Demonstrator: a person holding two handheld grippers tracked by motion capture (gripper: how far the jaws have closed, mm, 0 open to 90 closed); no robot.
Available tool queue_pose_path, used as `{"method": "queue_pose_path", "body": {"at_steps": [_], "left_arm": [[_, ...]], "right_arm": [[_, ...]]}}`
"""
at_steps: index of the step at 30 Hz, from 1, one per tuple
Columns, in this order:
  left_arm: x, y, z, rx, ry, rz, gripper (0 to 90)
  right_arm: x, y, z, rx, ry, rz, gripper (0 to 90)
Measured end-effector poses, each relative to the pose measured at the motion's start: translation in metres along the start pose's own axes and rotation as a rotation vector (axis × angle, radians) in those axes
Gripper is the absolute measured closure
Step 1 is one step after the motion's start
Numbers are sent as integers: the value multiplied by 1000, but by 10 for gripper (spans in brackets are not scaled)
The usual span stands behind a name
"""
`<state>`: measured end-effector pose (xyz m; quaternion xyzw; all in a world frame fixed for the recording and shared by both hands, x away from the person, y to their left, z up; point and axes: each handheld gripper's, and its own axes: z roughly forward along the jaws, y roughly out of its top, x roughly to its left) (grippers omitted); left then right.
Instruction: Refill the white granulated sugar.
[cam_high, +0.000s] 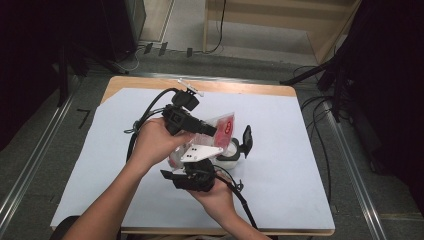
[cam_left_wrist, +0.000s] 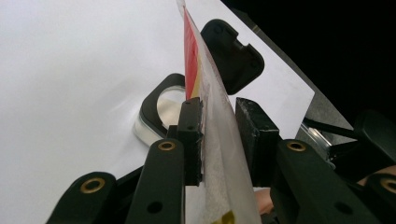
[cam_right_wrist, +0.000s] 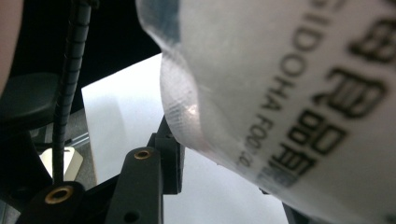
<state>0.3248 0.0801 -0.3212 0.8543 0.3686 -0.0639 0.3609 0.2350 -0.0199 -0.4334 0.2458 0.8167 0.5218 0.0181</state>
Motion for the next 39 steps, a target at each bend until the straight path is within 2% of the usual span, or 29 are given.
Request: {"method": "queue_pose_path", "body": {"at_steps": [6, 17, 21, 26, 30, 35, 39], "left_arm": [[1, -8, -4, 16, -7, -22, 729], [4, -17, -5, 60, -11, -38, 730], [5, -18, -2, 82, -11, -35, 731], [7, -20, 1, 92, -15, -54, 731], [8, -22, 2, 104, -17, -49, 745], [7, -25, 1, 88, -5, -49, 774], [10, -28, 1, 79, -20, -49, 777]], "right_arm": [[4, -8, 6, 7, 0, -18, 574], [7, -19, 14, 35, 10, -24, 574], [6, -25, 14, 46, 11, -18, 572], [2, -30, 16, 64, 0, -21, 569], [0, -34, 16, 84, -11, -26, 570], [0, -34, 17, 92, -8, -42, 583], [0, -35, 17, 98, -4, -52, 584]]}}
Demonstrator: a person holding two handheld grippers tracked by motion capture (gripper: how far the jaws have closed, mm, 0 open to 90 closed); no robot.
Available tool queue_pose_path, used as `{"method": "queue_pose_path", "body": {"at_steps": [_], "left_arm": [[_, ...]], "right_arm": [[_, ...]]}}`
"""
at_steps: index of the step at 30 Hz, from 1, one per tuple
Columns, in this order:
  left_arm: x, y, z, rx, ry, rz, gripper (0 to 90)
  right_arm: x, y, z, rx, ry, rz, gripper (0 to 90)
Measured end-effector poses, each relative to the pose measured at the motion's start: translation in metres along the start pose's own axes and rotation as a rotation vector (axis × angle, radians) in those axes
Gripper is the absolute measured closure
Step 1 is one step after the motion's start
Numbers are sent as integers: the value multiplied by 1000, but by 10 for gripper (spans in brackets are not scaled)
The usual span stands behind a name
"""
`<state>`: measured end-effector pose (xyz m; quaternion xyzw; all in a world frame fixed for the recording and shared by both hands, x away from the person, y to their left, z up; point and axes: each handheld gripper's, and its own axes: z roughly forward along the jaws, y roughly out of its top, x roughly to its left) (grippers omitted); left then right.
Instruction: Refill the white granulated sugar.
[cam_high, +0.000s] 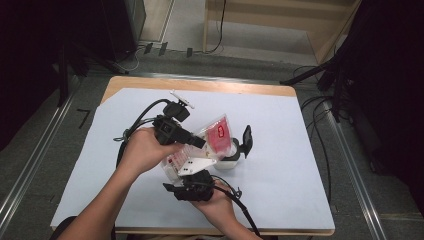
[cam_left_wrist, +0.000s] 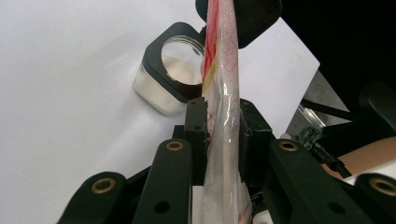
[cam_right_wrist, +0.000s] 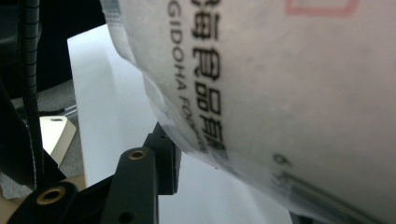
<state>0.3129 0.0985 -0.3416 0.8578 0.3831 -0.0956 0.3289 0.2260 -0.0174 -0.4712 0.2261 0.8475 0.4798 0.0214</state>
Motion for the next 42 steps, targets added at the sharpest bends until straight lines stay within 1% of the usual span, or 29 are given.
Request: {"method": "queue_pose_path", "body": {"at_steps": [2, 4, 8, 11, 14, 15, 16, 17, 18, 20, 21, 23, 24, 26, 28, 29, 31, 32, 33, 35, 36, 38, 39, 42], "left_arm": [[1, -1, 0, 4, -6, 2, 780], [2, -2, 0, -4, -13, 1, 783], [4, -4, -2, -5, -12, -4, 800], [3, -5, -5, -18, -4, -5, 811], [4, -7, -8, -30, -10, -6, 814], [4, -7, -8, -42, -11, -11, 815], [5, -7, -10, -37, -9, 1, 818], [5, -8, -11, -40, -8, -2, 819], [5, -8, -11, -50, -3, 2, 819], [4, -9, -14, -59, -10, 0, 820], [4, -10, -15, -68, -6, 0, 820], [5, -11, -17, -82, -12, 0, 820], [6, -11, -18, -79, -10, 6, 821], [7, -13, -19, -100, -15, 7, 825], [8, -15, -20, -98, -11, 9, 842], [8, -16, -20, -102, -11, 7, 844], [9, -17, -21, -106, -8, 17, 846], [9, -18, -22, -109, -5, 35, 846], [9, -19, -23, -111, -5, 39, 846], [11, -20, -25, -124, -8, 57, 845], [12, -22, -26, -136, -10, 53, 845], [13, -24, -28, -141, -6, 46, 837], [14, -26, -29, -152, -6, 53, 832], [13, -30, -32, -153, 20, 55, 831]], "right_arm": [[0, -1, 0, 0, 0, -4, 585], [-1, -2, 0, 5, -2, 0, 587], [-2, -2, 1, 7, -2, -3, 591], [-4, -2, 1, 7, -3, 8, 593], [-6, -2, -1, 3, -8, 10, 594], [-7, -2, -1, 1, -8, 9, 594], [-7, -2, -1, -2, -11, 12, 593], [-8, -2, -2, -5, -10, 21, 594], [-10, -1, -2, -7, -6, 36, 593], [-14, -2, -3, -16, -8, 51, 586], [-15, -2, -4, -19, -12, 52, 585], [-16, -1, -5, -25, -16, 56, 584], [-18, -1, -6, -26, -20, 54, 584], [-19, -2, -7, -28, -21, 58, 581], [-21, -2, -8, -26, -28, 69, 580], [-21, -2, -8, -29, -24, 67, 580], [-23, -3, -8, -27, -15, 83, 571], [-23, -3, -8, -31, -8, 88, 568], [-24, -3, -8, -37, -1, 93, 568], [-26, -2, -9, -40, -5, 97, 566], [-27, -2, -9, -40, -8, 100, 565], [-29, -2, -11, -39, -16, 106, 563], [-31, -2, -11, -41, -17, 108, 558], [-37, -4, -13, -39, -20, 112, 532]]}}
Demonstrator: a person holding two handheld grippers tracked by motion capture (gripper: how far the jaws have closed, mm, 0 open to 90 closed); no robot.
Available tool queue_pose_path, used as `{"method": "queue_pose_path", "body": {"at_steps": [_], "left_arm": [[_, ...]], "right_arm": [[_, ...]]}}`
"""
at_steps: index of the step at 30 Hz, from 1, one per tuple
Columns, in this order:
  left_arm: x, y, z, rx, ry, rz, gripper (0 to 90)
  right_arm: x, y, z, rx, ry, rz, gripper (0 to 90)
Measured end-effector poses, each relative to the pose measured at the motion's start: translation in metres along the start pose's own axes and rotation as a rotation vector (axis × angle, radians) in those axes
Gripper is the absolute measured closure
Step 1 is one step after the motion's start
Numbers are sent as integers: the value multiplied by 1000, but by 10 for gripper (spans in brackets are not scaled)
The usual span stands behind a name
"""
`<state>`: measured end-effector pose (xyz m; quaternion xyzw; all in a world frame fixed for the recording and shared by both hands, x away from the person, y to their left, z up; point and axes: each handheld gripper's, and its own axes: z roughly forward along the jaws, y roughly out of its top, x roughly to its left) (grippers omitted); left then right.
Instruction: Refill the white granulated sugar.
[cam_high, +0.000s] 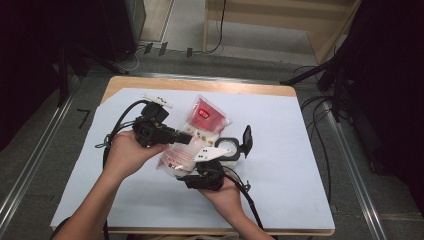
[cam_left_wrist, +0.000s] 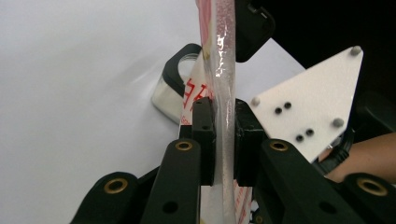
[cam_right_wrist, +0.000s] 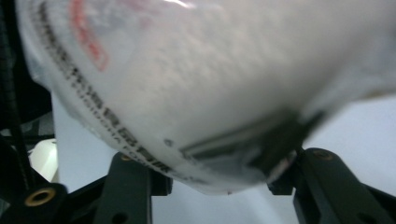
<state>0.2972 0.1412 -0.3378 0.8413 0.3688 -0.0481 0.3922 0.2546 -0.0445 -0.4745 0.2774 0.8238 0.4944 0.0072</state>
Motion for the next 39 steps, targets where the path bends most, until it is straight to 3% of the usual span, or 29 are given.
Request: {"method": "queue_pose_path", "body": {"at_steps": [8, 14, 17, 21, 24, 28, 30, 34, 39], "left_arm": [[4, -10, -5, -18, 1, 20, 852], [6, -19, -9, -31, -3, 52, 868], [7, -22, -9, -22, 6, 71, 872], [9, -21, -8, -10, 30, 42, 874], [11, -21, -10, -23, 33, 38, 890], [16, -21, -16, -53, 24, 17, 900], [17, -21, -20, -67, 28, 11, 900], [20, -21, -28, -84, 66, 5, 900], [32, -22, -33, -99, 92, -13, 900]], "right_arm": [[-6, -1, 0, 17, -37, 22, 531], [-21, -4, -3, 13, -35, 144, 551], [-23, -4, -4, 26, -65, 135, 551], [-23, -3, -3, 56, -99, 113, 563], [-20, -1, -1, 76, -87, 79, 560], [-17, 2, 1, 88, -29, 86, 537], [-15, 3, 1, 93, -35, 60, 538], [-14, 3, -1, 107, -17, 62, 537], [-14, 0, -11, 83, 17, 43, 526]]}}
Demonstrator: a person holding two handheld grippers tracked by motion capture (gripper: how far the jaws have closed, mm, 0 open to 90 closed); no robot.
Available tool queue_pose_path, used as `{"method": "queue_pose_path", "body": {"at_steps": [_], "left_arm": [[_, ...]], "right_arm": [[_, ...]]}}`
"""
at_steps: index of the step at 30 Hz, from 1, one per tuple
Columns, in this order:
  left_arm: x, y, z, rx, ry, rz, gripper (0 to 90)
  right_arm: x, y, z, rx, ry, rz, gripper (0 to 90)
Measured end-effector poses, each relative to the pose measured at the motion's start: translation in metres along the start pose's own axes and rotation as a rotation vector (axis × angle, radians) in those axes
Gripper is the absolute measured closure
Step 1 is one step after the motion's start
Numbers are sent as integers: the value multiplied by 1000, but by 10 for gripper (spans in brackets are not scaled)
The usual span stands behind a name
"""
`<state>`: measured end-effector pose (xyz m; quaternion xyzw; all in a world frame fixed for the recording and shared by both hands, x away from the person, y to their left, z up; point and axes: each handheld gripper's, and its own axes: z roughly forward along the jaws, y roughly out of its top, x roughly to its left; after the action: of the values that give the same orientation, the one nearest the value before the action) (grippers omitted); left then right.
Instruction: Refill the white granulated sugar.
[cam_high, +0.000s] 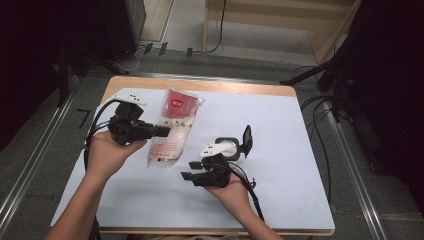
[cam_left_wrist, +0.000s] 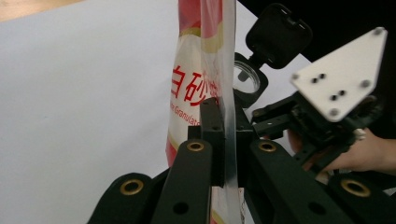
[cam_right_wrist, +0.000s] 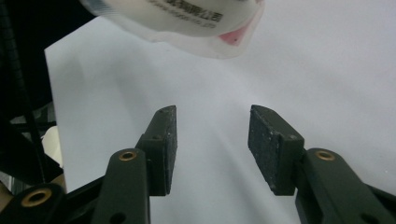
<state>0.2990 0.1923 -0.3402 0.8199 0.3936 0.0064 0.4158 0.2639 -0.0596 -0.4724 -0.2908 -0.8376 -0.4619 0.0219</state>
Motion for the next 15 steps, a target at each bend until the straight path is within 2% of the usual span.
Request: {"method": "queue_pose_path", "body": {"at_steps": [3, 7, 11, 14, 15], "left_arm": [[5, 0, 2, 1, 22, -2, 900], [17, 3, 4, -5, 45, -14, 900], [28, 7, 7, -23, 56, -26, 900], [38, 11, 11, -37, 76, -3, 900], [41, 12, 14, -56, 77, 9, 900]], "right_arm": [[1, 1, -6, -11, 2, -18, 524], [-1, 3, -17, -37, 24, 1, 523], [-5, 2, -29, -36, 16, -3, 523], [-7, -1, -37, -21, 8, -12, 523], [-7, -2, -38, -15, 10, -16, 522]]}}
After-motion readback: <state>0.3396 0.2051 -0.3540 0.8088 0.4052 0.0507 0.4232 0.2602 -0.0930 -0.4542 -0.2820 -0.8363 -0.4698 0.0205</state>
